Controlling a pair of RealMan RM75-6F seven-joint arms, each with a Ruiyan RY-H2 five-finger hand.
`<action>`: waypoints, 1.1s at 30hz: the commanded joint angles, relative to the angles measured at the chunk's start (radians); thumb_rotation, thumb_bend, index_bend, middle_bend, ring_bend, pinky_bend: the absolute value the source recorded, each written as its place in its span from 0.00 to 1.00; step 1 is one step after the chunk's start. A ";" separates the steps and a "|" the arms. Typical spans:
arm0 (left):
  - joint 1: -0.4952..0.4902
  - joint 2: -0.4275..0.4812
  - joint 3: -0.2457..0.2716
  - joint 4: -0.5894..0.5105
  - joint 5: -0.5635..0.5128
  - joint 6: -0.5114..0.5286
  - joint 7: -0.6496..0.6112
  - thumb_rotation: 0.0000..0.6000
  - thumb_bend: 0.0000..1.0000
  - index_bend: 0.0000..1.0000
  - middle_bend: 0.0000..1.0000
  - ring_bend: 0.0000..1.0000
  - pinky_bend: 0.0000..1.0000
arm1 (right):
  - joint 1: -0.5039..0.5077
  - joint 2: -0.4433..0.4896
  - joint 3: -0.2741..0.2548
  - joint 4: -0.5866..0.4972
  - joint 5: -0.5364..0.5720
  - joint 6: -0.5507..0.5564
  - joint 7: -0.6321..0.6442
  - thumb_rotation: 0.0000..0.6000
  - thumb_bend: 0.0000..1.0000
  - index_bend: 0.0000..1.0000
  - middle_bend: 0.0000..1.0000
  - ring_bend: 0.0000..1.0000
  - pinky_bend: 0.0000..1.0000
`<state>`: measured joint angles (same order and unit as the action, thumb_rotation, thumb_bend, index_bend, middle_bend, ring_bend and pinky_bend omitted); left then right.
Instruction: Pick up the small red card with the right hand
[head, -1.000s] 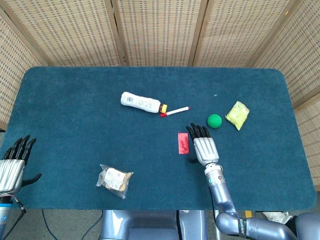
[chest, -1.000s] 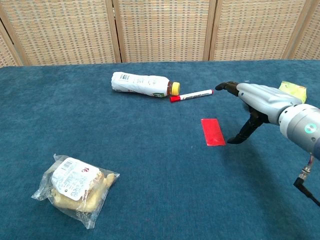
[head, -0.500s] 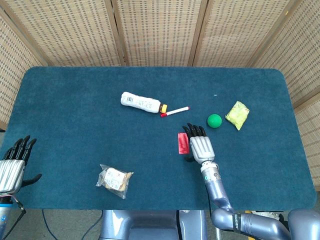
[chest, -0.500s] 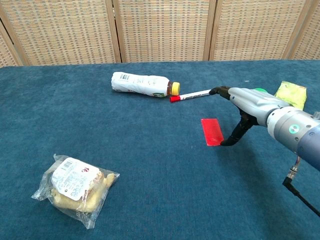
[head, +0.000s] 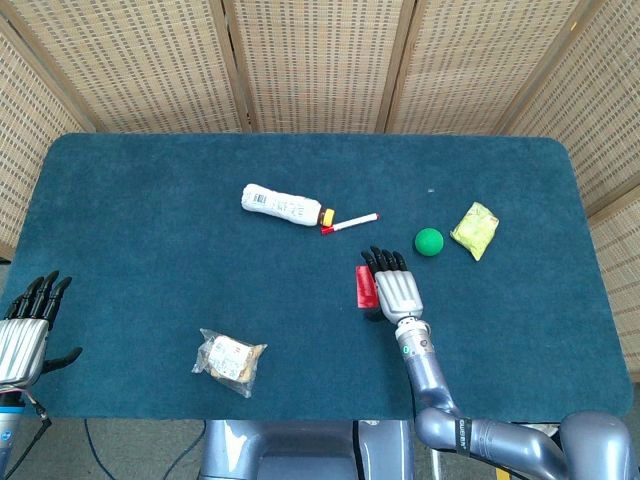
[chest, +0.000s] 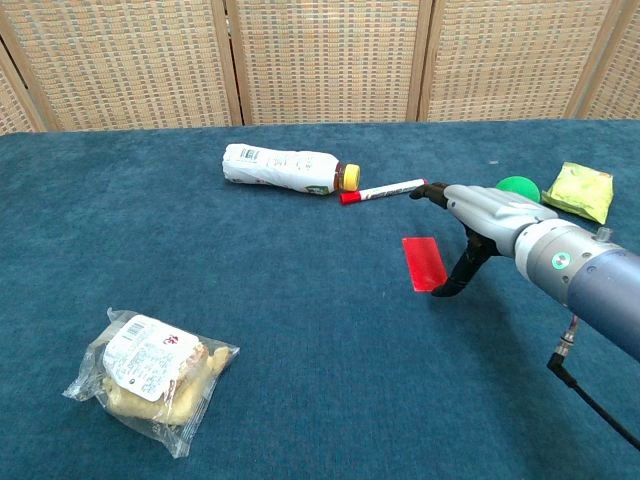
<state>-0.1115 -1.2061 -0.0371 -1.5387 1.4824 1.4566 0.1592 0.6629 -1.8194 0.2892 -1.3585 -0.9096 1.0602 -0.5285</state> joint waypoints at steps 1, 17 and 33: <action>-0.001 -0.001 0.001 0.001 0.000 -0.002 -0.001 1.00 0.13 0.00 0.00 0.00 0.16 | 0.010 -0.013 -0.001 0.022 0.005 -0.008 0.007 1.00 0.18 0.07 0.00 0.00 0.01; -0.004 -0.003 0.007 0.005 0.002 -0.011 -0.005 1.00 0.13 0.00 0.00 0.00 0.16 | 0.037 -0.046 0.001 0.118 0.012 -0.035 0.036 1.00 0.18 0.07 0.00 0.00 0.01; -0.003 -0.001 0.011 0.000 0.010 -0.006 -0.008 1.00 0.14 0.00 0.00 0.00 0.16 | 0.045 -0.071 0.004 0.158 -0.059 0.017 0.081 1.00 0.49 0.11 0.00 0.00 0.02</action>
<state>-0.1146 -1.2075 -0.0263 -1.5385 1.4924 1.4504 0.1509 0.7091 -1.8902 0.2916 -1.1987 -0.9620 1.0712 -0.4524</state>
